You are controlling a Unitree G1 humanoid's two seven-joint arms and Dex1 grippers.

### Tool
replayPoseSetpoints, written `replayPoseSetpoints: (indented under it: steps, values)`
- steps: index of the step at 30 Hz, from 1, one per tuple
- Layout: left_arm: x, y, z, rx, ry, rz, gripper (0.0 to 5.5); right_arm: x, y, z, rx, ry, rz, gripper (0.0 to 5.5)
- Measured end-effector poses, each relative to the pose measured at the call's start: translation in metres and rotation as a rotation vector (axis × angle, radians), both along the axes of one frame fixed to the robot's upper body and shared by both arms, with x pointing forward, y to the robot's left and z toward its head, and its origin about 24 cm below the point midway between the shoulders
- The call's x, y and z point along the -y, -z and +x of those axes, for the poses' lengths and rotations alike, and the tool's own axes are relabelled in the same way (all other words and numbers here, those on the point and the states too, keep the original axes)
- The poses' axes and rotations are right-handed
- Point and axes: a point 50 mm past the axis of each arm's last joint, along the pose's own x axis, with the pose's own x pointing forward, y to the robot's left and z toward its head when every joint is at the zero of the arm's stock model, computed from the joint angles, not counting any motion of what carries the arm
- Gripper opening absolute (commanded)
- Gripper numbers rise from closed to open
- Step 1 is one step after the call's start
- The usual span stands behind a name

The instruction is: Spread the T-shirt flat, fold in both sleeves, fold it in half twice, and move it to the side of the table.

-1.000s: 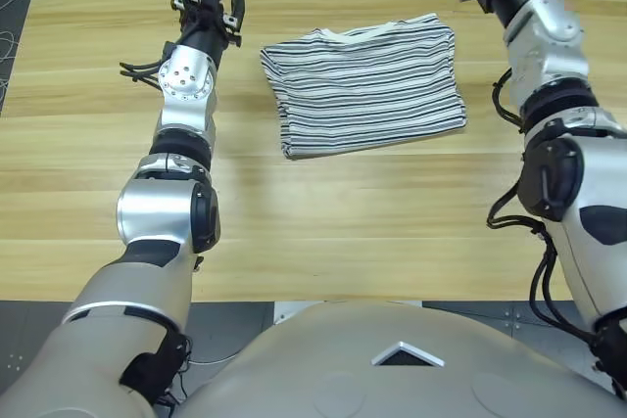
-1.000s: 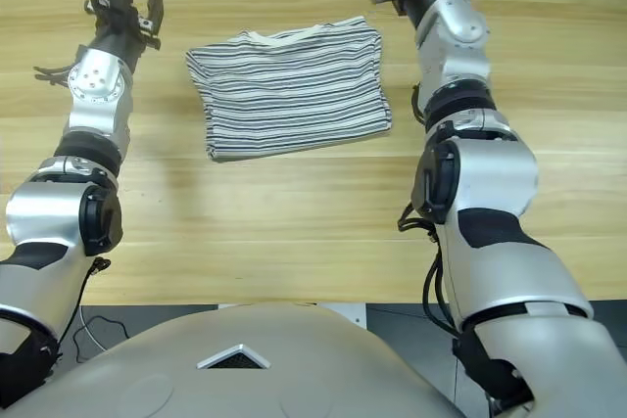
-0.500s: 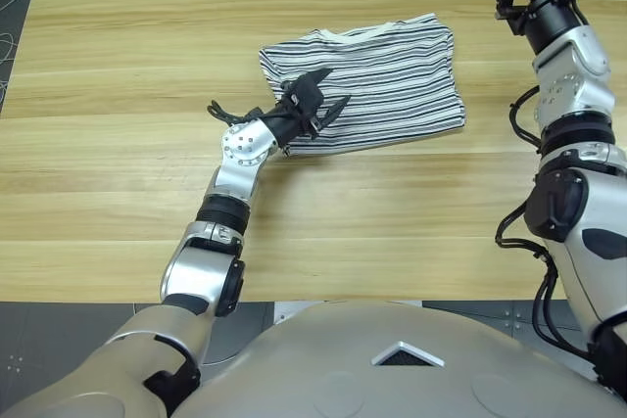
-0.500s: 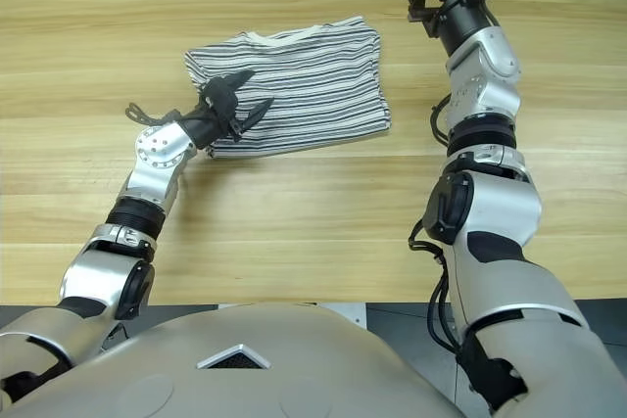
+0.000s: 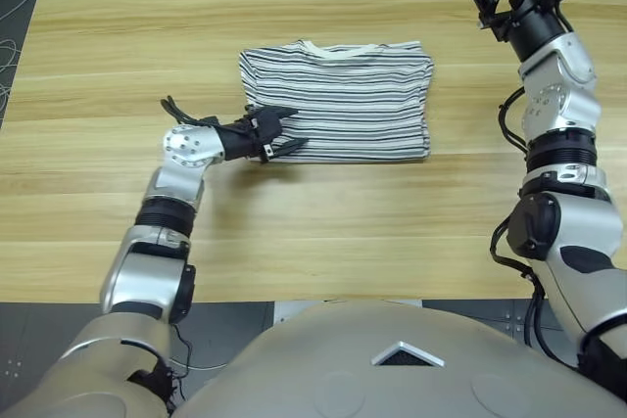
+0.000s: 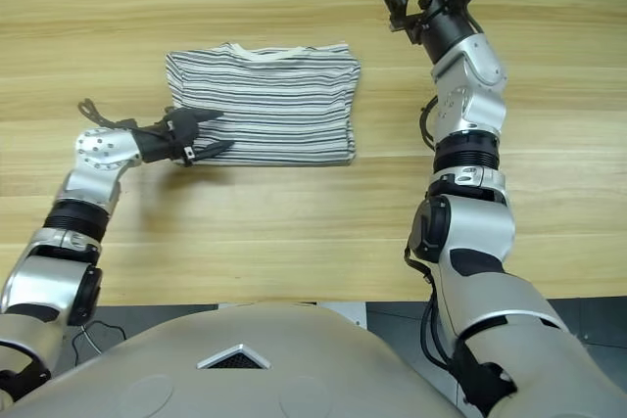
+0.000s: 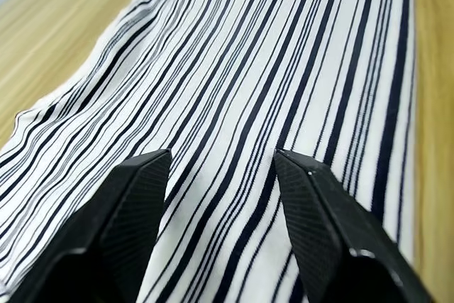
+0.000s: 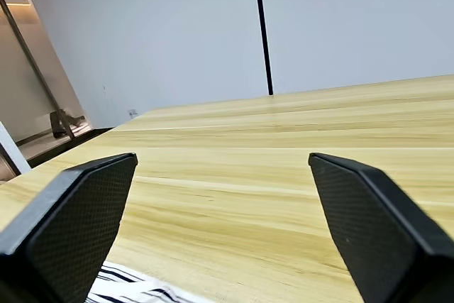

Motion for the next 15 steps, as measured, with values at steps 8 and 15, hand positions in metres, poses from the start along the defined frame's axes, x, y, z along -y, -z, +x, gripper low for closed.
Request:
replayPoseSetpoints:
  steps: [8, 15]
  values:
    - [-0.069, -0.044, 0.018, 0.212, 0.078, 0.525, 2.70, -0.005, 0.000, 0.000, 0.003, -0.021, -0.010, 4.47]
    - [-0.066, -0.063, 0.061, 0.672, 0.251, 0.982, 2.70, -0.020, 0.014, -0.010, -0.006, -0.135, -0.086, 4.47]
